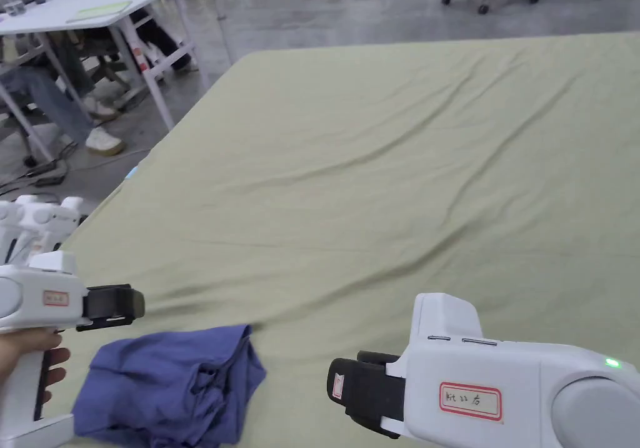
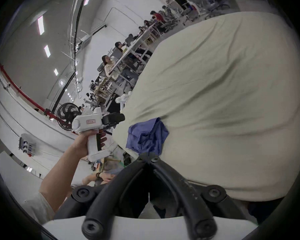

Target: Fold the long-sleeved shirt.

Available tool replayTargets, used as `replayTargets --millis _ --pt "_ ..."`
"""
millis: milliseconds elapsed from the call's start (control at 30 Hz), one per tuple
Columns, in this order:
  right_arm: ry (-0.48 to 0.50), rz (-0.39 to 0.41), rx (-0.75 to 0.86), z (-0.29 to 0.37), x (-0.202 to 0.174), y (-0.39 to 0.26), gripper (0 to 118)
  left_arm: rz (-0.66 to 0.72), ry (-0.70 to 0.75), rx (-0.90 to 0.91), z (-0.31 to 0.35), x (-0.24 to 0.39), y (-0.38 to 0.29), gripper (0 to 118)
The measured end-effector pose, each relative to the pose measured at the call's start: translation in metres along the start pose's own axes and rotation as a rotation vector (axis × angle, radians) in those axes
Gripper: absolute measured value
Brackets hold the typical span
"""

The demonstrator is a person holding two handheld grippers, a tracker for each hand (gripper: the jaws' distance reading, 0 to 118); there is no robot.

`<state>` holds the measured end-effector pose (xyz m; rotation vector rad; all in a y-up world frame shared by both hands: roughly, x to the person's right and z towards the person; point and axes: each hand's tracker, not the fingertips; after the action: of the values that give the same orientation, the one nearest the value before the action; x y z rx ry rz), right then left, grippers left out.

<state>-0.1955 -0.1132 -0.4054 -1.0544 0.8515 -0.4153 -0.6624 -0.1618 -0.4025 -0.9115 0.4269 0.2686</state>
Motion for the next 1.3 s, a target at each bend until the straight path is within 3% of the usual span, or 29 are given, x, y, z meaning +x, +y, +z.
replayTargets --millis 100,133,167,200,233,300,400,500,600,800,967,1200,1233,1267,1300 --pt "-0.043 0.078 0.078 0.054 0.02 0.008 3 -0.139 -0.059 0.093 0.051 0.032 0.012 109" --pt "-0.081 0.099 0.109 0.075 0.028 0.012 3 -0.189 -0.076 0.153 0.071 0.048 0.012 102" --pt "-0.147 0.108 0.15 0.1 0.036 0.017 3 -0.254 -0.102 0.243 0.095 0.062 0.014 83" --pt "-0.233 0.108 0.204 0.129 0.044 0.02 3 -0.29 -0.101 0.36 0.124 0.078 0.009 40" --pt "-0.297 0.103 0.257 0.152 0.048 0.022 3 -0.295 -0.093 0.441 0.144 0.094 0.006 7" --pt "-0.391 0.099 0.383 0.203 0.054 0.021 3 -0.267 -0.126 0.594 0.188 0.127 -0.007 2" --pt "-0.468 0.156 0.555 0.278 0.061 0.009 3 -0.163 -0.305 0.718 0.248 0.176 -0.03 2" --pt "-0.597 0.114 0.737 0.329 0.059 -0.012 3 -0.156 -0.321 0.84 0.293 0.218 -0.059 2" --pt "-0.664 0.171 0.79 0.351 0.039 -0.033 3 -0.144 -0.323 0.863 0.32 0.259 -0.084 2" --pt "-0.64 0.211 0.815 0.352 0.006 -0.063 3 -0.149 -0.325 0.897 0.35 0.307 -0.139 2" --pt "-0.747 0.328 0.818 0.344 -0.005 -0.075 3 -0.158 -0.275 0.901 0.365 0.316 -0.162 2" --pt "-0.694 0.305 0.85 0.348 -0.007 -0.079 3 -0.147 -0.263 0.924 0.376 0.318 -0.17 5" --pt "-0.703 0.313 0.852 0.348 -0.006 -0.079 3 -0.149 -0.263 0.924 0.378 0.319 -0.17 17" --pt "-0.704 0.323 0.852 0.348 -0.005 -0.08 8 -0.149 -0.263 0.926 0.379 0.32 -0.169 44" --pt "-0.701 0.332 0.851 0.349 -0.004 -0.08 39 -0.151 -0.264 0.935 0.378 0.321 -0.169 100"
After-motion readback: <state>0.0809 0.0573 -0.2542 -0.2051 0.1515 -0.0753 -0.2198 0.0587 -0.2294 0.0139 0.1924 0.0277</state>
